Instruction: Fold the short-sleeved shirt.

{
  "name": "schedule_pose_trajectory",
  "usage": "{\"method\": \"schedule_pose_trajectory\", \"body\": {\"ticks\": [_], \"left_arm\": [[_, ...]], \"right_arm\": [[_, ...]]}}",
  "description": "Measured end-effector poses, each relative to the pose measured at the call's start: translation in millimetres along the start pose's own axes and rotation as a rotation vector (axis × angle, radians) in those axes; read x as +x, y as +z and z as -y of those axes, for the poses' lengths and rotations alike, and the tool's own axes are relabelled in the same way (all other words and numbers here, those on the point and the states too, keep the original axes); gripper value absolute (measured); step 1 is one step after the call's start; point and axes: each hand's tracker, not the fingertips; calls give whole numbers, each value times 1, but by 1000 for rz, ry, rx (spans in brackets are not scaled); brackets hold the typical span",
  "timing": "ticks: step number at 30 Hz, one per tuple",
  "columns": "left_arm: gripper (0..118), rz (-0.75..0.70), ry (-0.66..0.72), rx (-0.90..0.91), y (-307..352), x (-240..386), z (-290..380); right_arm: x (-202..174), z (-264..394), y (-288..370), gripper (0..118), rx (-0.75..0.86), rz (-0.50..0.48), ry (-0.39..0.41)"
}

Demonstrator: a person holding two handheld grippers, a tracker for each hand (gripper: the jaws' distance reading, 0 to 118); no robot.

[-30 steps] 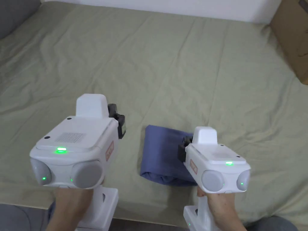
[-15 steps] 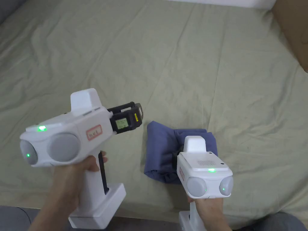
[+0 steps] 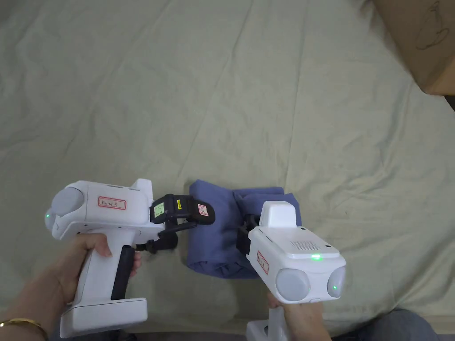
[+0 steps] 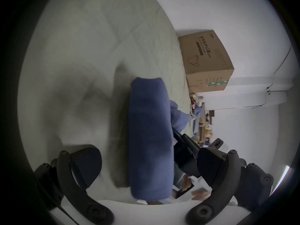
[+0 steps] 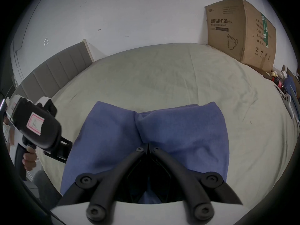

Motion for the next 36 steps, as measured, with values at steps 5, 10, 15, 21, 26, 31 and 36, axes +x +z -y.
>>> {"method": "schedule_pose_trajectory", "body": {"ticks": [5, 10, 15, 21, 26, 31, 36], "left_arm": [[118, 80, 13, -9, -20, 3, -11], [54, -69, -84, -46, -39, 12, -11], [29, -133, -68, -14, -39, 25, -7], [24, -228, -78, -25, -23, 70, -12], [24, -340, -161, -15, 45, 84, -24], [24, -527, -163, 23, 145, 56, -40], [24, -739, -103, 111, 250, 18, -61]], "right_arm": [[8, -6, 3, 0, -7, -44, -33], [30, -43, 47, 0, 136, -15, -46], [60, -82, 106, 0, 297, 25, -60], [73, -112, 162, 0, 462, 36, -87], [69, -116, 172, 0, 489, 18, -87], [53, -109, 163, 0, 459, -22, -71], [30, -106, 145, 0, 401, -60, -34]]}}
